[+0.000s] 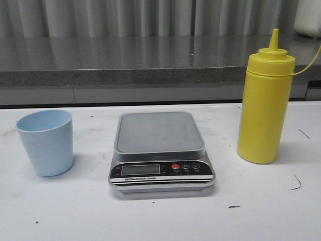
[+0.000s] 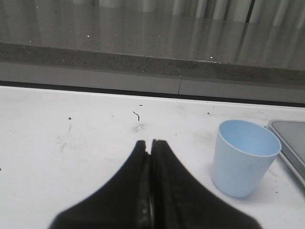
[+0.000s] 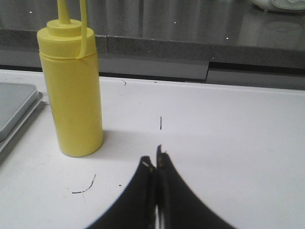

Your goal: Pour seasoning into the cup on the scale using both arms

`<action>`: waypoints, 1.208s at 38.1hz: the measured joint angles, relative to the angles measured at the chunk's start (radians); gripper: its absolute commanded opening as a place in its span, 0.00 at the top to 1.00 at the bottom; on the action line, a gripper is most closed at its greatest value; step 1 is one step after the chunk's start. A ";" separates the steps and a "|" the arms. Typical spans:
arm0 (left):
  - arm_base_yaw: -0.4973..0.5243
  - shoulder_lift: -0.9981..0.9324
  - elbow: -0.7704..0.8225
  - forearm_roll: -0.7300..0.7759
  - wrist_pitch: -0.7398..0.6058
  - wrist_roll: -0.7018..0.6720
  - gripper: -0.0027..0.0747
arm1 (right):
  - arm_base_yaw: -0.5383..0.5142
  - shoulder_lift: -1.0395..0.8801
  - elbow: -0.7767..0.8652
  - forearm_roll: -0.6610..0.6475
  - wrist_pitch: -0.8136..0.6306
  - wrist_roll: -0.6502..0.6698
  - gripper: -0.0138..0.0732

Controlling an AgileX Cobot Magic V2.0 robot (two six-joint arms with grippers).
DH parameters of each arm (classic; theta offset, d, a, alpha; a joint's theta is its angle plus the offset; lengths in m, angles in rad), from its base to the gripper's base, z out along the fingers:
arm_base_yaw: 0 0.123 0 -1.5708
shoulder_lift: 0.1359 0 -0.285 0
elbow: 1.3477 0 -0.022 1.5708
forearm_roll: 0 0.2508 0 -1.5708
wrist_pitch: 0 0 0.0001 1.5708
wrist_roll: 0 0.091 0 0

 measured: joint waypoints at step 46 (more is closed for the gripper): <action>0.000 0.149 -0.387 0.000 -0.025 0.000 0.99 | 0.000 0.132 -0.441 0.000 0.200 0.000 0.98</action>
